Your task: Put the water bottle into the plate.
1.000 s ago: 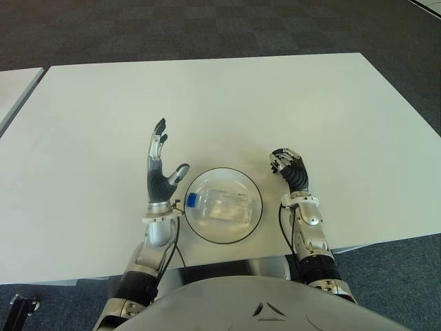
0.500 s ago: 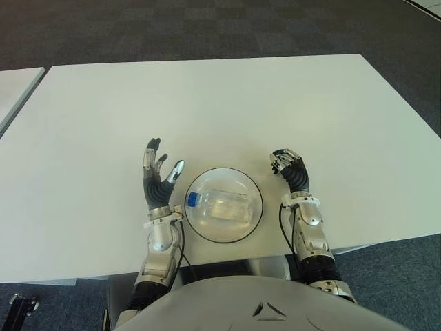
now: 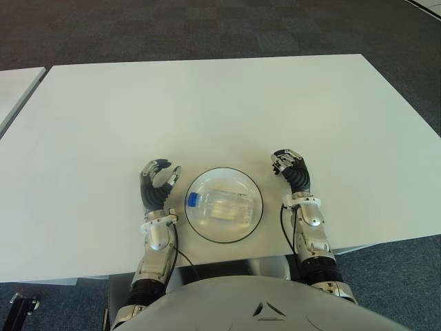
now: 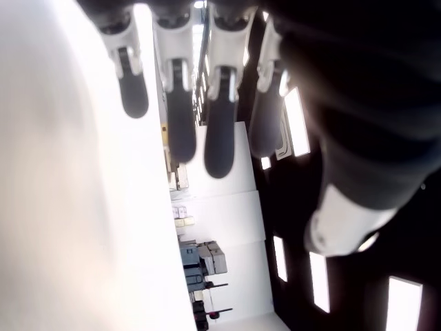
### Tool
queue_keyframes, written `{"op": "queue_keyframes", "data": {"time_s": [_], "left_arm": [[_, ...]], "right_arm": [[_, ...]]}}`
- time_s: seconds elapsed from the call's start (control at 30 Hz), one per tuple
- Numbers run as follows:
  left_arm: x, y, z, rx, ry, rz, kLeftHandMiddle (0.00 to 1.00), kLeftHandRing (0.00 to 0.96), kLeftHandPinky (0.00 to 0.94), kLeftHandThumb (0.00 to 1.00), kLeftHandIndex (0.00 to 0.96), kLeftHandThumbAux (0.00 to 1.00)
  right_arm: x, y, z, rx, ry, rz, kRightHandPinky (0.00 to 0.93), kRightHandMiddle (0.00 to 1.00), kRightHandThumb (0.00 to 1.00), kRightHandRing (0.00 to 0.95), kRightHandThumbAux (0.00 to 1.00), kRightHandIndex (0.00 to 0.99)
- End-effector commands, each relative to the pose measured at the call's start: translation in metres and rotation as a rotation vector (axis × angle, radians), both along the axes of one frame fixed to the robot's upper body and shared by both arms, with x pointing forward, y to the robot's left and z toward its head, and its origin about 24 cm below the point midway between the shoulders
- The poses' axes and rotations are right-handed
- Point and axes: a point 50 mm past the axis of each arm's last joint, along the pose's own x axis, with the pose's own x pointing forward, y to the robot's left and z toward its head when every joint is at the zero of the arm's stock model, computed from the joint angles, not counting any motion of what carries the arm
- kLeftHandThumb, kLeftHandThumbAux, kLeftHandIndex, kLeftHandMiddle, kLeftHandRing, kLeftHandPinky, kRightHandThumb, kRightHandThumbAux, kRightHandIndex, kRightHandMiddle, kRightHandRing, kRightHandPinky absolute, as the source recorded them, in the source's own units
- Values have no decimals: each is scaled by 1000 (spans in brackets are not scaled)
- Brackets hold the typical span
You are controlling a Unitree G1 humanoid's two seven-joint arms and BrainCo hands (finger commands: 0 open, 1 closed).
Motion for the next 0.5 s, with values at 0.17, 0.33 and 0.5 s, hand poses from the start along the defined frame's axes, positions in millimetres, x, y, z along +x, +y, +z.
{"op": "queue_keyframes", "data": {"time_s": [0.17, 0.33, 0.5], "left_arm": [[-1, 1, -12, -14, 73, -14, 573, 569, 593, 336, 490, 816], [2, 6, -16, -19, 95, -59, 607, 606, 627, 638, 443, 734], [2, 10, -19, -22, 109, -107, 645, 645, 668, 693, 436, 719]], "right_arm": [[-5, -1, -8, 5, 54, 0, 673, 670, 707, 664, 725, 438], [-4, -1, -8, 5, 54, -2, 675, 671, 707, 664, 726, 438], [-4, 0, -8, 2, 54, -1, 679, 677, 707, 668, 726, 438]]}}
